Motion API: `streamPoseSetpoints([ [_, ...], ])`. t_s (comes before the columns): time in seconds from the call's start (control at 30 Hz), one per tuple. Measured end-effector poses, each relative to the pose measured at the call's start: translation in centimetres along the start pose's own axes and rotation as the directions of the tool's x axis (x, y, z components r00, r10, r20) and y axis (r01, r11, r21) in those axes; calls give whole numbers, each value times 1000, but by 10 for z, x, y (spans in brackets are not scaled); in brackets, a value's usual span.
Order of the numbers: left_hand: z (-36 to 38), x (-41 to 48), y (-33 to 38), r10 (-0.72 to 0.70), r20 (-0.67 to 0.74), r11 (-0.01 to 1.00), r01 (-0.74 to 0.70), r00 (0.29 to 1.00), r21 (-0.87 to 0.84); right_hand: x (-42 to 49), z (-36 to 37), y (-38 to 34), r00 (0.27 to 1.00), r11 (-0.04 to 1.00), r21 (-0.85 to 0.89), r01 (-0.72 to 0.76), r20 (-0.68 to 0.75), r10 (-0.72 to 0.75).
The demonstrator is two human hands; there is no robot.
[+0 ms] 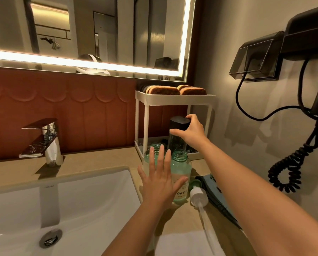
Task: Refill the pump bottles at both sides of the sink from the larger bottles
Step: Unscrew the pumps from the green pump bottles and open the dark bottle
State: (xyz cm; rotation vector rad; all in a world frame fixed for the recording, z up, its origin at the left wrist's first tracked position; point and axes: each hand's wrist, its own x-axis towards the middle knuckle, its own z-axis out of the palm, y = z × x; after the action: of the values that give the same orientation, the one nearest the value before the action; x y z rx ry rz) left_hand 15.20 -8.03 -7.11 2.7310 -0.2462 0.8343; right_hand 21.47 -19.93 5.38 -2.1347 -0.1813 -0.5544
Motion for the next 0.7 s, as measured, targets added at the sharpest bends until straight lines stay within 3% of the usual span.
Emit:
streamPoseSetpoints([
  [0.5,-12,2,8,-63,165,992,80,984,-102,-2,-88,-53,971,986,-81,143,-182,-156],
  [0.7,-41,-12,12,-37,100,948,67,994,-313,-37,-115,-78,965,986,-76,150,-205,-163],
])
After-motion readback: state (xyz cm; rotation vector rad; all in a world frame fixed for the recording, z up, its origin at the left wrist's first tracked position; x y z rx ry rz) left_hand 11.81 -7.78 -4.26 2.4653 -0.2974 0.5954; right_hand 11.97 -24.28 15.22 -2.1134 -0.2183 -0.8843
